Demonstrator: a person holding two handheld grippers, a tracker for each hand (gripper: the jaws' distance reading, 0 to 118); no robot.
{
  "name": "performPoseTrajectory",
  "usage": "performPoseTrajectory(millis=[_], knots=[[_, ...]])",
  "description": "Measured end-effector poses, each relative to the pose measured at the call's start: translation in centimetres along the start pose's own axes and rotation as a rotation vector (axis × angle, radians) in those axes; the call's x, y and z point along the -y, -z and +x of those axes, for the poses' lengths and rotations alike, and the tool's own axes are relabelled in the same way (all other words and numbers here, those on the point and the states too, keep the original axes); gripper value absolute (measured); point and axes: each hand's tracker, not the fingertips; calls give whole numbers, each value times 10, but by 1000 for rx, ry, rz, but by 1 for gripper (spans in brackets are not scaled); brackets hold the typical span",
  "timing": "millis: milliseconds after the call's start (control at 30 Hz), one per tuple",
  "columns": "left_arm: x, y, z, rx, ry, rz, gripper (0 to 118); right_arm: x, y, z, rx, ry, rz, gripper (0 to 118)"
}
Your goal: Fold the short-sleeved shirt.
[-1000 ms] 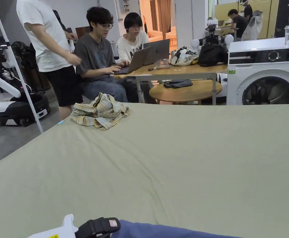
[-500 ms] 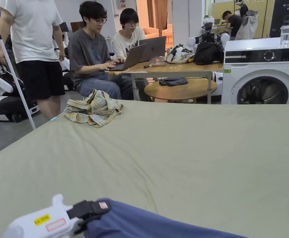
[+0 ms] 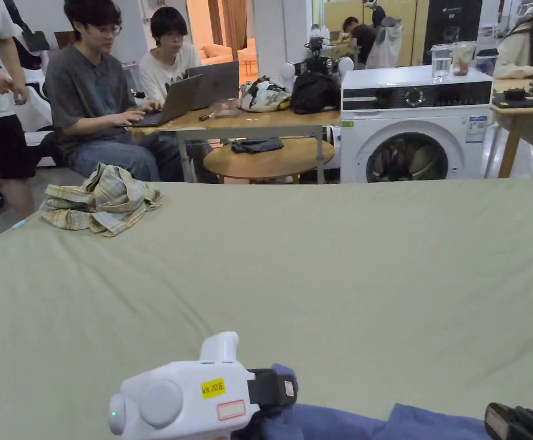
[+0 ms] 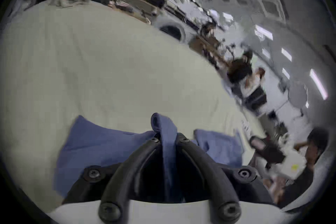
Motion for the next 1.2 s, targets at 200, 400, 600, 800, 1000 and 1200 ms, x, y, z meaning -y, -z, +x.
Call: performPoseTrajectory(millis=[200,400,600,800,1000,1200], knots=[[7,29,14,308,-174,-1,54,10,-6,20,48,15,-14,0],[3,17,-10,111,-83,19,0,16,-6,27,48,52,-20,0],[44,70,-5,155,-59,-171,0,18,1,17,29,40,-54,0],[24,15,-26,199,-76,31,9,14,10,8,16,-10,-76,0],[4,-83,-123,88,-250,183,81,10,22,4,-11,-18,-91,0],[21,-43,-152,182,-425,49,81,12,23,7,-14,21,-91,0]])
